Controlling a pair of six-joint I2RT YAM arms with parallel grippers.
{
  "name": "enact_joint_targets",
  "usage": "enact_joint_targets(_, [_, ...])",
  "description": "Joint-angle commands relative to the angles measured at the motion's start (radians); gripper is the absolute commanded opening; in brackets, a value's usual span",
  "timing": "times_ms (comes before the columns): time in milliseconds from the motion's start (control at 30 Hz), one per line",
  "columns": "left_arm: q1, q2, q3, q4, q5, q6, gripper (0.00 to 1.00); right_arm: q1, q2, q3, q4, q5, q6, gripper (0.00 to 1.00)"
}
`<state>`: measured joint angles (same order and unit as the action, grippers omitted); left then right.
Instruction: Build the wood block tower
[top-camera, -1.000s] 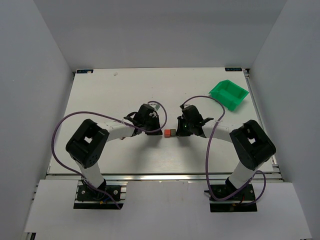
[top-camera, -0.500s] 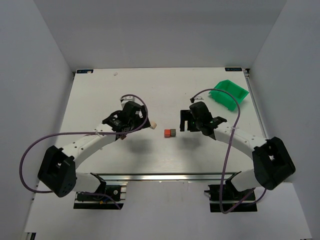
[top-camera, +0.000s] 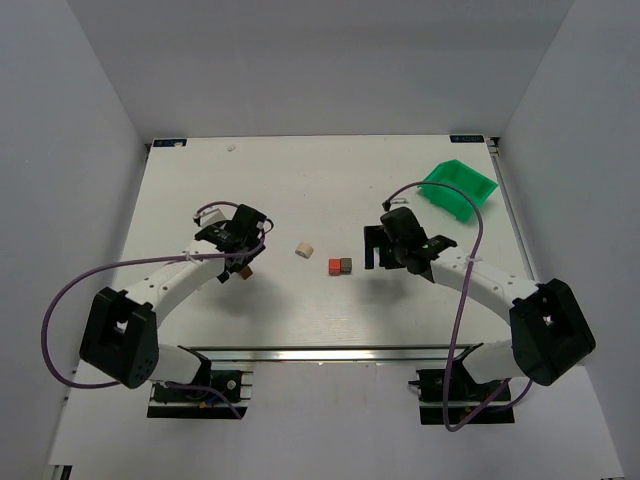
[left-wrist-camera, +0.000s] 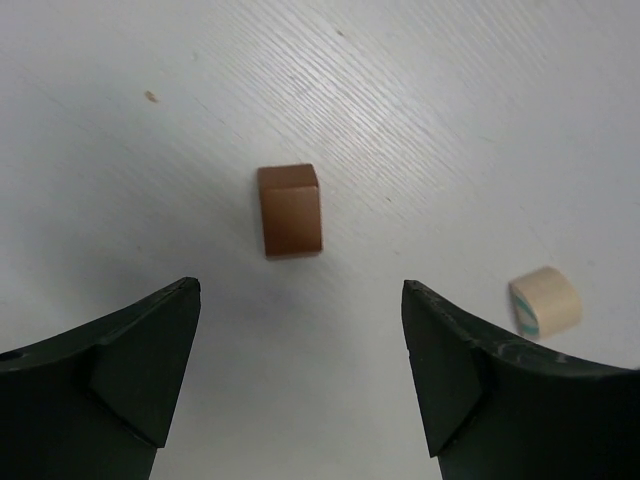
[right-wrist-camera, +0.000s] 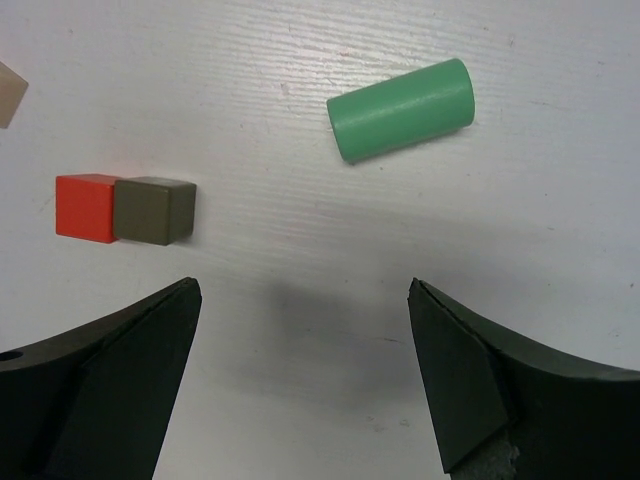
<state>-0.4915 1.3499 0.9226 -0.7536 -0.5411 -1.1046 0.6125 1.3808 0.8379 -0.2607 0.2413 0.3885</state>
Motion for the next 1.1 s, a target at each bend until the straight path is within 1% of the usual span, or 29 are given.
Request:
enact_joint_targets(0, [0.034,0.043,0.037,-0.023,-0.075,-0.037,0.91,-0.002,-0.014,-0.011,-0.015,0.026,-0.013,0.9])
enact_joint_targets(33, [0.05,0.078,0.047,-0.048,-0.086,-0.037,0.92,-0.002,-0.015,-0.011,-0.02,0.026,-0.02,0.89])
enact_joint_targets(100, [0.07,0.097,0.056,-0.056,-0.082,-0.031,0.92,0.0,-0.022,-0.007,-0.017,0.018,-0.049,0.89])
enact_joint_targets(133, [0.076,0.101,0.05,-0.032,-0.071,-0.025,0.92,0.0,-0.025,-0.003,-0.015,0.013,-0.056,0.9])
enact_joint_targets(200, [0.096,0.094,0.029,0.026,0.01,0.024,0.92,-0.002,-0.028,0.007,-0.017,0.016,-0.063,0.89])
enact_joint_targets(233, [0.099,0.091,0.016,0.081,0.044,0.043,0.92,-0.002,-0.026,0.012,-0.018,0.021,-0.063,0.9])
enact_joint_targets(300, [0.108,0.097,0.001,0.112,0.096,0.054,0.88,-0.003,-0.022,0.018,-0.028,0.03,-0.062,0.89])
enact_joint_targets(333, [0.108,0.104,0.001,0.112,0.099,0.052,0.86,-0.002,-0.02,0.017,-0.031,0.032,-0.062,0.89])
enact_joint_targets(367, [0.111,0.124,0.007,0.111,0.102,0.049,0.82,-0.002,-0.022,0.015,-0.031,0.036,-0.059,0.89])
enact_joint_targets(433, [0.114,0.149,0.019,0.105,0.112,0.048,0.78,-0.003,-0.022,0.007,-0.034,0.039,-0.054,0.89])
enact_joint_targets(533, [0.116,0.192,0.033,0.096,0.118,0.043,0.74,-0.002,-0.026,0.0,-0.044,0.059,-0.045,0.89])
enact_joint_targets(667, [0.116,0.209,0.032,0.089,0.118,0.028,0.71,-0.002,-0.037,-0.01,-0.048,0.067,-0.046,0.89])
enact_joint_targets(800, [0.116,0.207,0.022,0.1,0.113,0.02,0.63,-0.002,-0.045,-0.019,-0.045,0.072,-0.045,0.89])
enact_joint_targets(833, [0.116,0.212,0.024,0.102,0.115,0.02,0.55,-0.002,-0.046,-0.022,-0.045,0.072,-0.045,0.89])
enact_joint_targets(900, [0.114,0.218,0.028,0.099,0.112,0.017,0.52,-0.002,-0.046,-0.025,-0.045,0.07,-0.045,0.89])
enact_joint_targets(933, [0.114,0.227,0.032,0.097,0.112,0.018,0.49,-0.003,-0.048,-0.028,-0.045,0.072,-0.045,0.89])
enact_joint_targets(1067, [0.114,0.248,0.042,0.088,0.113,0.014,0.44,-0.002,-0.052,-0.029,-0.046,0.079,-0.045,0.89])
